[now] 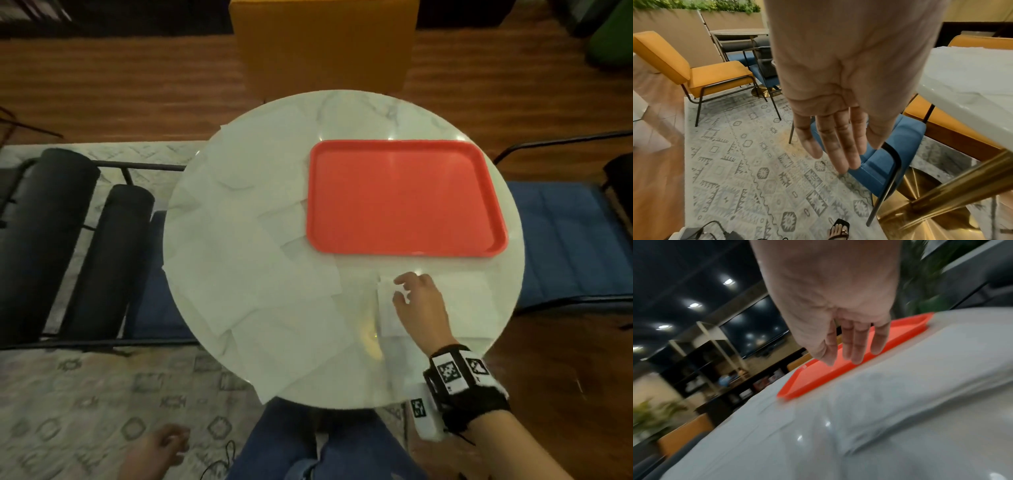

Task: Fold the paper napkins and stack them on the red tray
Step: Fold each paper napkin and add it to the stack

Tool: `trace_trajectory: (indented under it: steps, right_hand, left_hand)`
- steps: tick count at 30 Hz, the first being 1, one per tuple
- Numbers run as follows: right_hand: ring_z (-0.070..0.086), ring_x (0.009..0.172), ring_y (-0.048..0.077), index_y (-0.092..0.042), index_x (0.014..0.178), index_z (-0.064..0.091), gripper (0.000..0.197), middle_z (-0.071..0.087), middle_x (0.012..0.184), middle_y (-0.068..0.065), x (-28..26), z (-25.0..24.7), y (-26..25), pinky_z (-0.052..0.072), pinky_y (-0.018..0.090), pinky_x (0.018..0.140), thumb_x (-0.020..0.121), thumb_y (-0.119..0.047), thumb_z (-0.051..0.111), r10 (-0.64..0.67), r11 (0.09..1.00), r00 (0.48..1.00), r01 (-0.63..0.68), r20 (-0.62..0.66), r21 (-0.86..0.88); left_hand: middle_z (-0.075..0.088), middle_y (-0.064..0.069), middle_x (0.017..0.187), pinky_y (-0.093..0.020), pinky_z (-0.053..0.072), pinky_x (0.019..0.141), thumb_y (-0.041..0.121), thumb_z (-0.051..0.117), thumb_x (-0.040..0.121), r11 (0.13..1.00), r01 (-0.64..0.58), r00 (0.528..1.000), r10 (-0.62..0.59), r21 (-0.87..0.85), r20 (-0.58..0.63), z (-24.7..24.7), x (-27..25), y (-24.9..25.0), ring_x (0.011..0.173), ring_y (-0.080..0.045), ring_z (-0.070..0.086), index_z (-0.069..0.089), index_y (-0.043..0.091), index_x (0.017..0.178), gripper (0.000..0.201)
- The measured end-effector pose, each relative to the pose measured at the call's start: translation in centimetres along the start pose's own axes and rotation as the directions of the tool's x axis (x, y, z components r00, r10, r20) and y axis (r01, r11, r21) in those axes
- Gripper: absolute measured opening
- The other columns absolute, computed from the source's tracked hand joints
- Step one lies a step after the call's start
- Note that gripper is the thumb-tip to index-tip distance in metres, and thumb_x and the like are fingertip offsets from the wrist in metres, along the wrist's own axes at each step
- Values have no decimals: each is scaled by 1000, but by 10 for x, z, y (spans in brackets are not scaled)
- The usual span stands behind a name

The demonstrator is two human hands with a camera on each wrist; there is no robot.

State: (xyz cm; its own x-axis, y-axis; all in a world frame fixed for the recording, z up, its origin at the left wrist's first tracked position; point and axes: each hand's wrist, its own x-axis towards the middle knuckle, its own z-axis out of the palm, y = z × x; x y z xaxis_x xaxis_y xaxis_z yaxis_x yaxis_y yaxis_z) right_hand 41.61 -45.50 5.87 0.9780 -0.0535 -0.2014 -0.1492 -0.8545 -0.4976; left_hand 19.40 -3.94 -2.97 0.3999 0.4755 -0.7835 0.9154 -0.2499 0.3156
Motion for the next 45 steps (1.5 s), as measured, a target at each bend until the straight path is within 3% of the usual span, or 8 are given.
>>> trace_trajectory:
  steps: [7,13,19,23,26,33,38,45]
  right_hand:
    - [49,112,32,-5,119,46,56,46,121,13,-16,79,-78,44,42,91,82,-42,64,266,950,934,-212,237,-230]
    - [54,89,26,-8,84,57,18,56,97,11,-24,77,-77,44,31,71,88,-26,58,253,966,928,-260,273,-13]
    - [57,80,23,-14,96,56,15,61,95,11,-38,32,-107,39,16,57,83,-12,65,92,950,957,-167,275,264]
    - [56,80,18,-23,120,49,43,55,106,5,-45,-4,-131,47,22,66,82,-7,60,-27,995,956,-4,293,103]
    - [60,91,20,-24,121,45,48,62,104,5,-53,-29,-144,51,36,77,81,-3,59,-133,991,952,132,277,22]
    - [63,90,-1,-34,97,61,33,70,87,-15,-68,-82,-149,46,13,77,79,-8,69,-285,944,932,233,223,232]
    - [65,77,29,-26,93,69,18,69,88,11,-64,-90,-142,51,43,75,77,-19,74,-262,873,955,172,142,457]
    - [66,71,9,-7,91,67,9,72,84,5,-24,-45,-147,51,17,62,83,-4,68,-136,802,950,-60,280,594]
  left_hand:
    - [66,-16,69,-37,53,70,-1,56,89,993,-93,990,85,70,109,-26,-3,-6,67,-26,60,64,-1,88,8]
    - [68,-2,85,-19,46,67,6,60,89,892,-405,914,396,201,86,-60,-5,54,81,-19,64,64,19,88,14]
    - [64,7,104,-4,40,74,19,60,90,575,-808,589,795,128,146,-47,-44,178,91,1,59,56,29,117,29]
    - [45,8,136,-32,37,102,34,61,87,190,-966,245,888,174,390,-16,-84,251,121,-9,44,35,34,139,58]
    - [39,12,139,-45,28,107,34,65,81,0,-983,93,859,181,504,6,-114,290,132,-9,33,30,34,141,70]
    - [36,14,141,-57,-1,111,45,64,81,-165,-915,153,703,368,695,-2,-112,305,143,-7,13,54,27,120,44]
    - [63,13,79,-32,46,83,44,67,81,188,-971,240,729,149,641,-66,-101,286,78,-2,57,61,26,86,20]
    - [72,-3,96,-36,54,81,22,68,85,542,-839,412,695,-53,589,-104,-65,271,88,-18,68,69,15,96,13]
